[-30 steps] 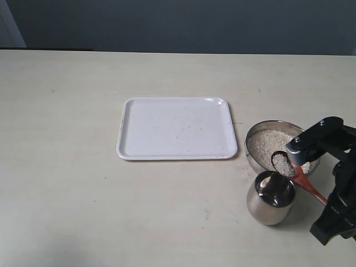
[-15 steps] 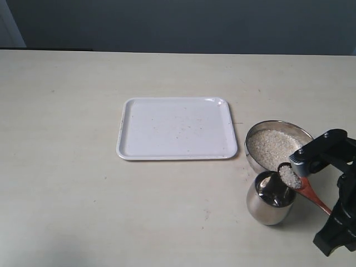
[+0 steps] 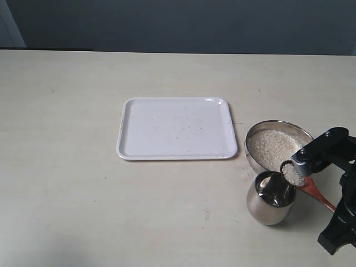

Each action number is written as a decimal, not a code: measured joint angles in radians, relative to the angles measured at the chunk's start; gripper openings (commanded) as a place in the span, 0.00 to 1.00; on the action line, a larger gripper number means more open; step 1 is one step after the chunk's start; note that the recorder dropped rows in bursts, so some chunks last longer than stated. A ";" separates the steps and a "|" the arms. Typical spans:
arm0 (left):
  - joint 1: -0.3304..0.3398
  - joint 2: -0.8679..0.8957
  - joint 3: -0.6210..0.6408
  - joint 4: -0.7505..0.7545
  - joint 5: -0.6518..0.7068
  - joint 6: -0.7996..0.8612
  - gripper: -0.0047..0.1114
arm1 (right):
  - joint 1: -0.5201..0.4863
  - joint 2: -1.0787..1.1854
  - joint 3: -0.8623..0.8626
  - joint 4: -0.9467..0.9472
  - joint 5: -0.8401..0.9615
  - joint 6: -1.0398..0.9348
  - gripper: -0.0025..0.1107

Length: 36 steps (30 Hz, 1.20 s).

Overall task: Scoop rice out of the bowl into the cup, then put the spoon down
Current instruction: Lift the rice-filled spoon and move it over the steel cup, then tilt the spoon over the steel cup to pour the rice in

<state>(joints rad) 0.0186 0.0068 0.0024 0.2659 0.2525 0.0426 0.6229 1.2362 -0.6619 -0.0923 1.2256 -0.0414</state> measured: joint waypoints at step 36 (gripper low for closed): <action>0.000 0.000 0.000 0.000 0.000 0.000 0.04 | 0.137 0.094 0.000 -0.148 -0.002 0.041 0.01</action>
<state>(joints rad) 0.0186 0.0068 0.0024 0.2659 0.2525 0.0426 0.7596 1.3298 -0.6619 -0.2408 1.2236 0.0000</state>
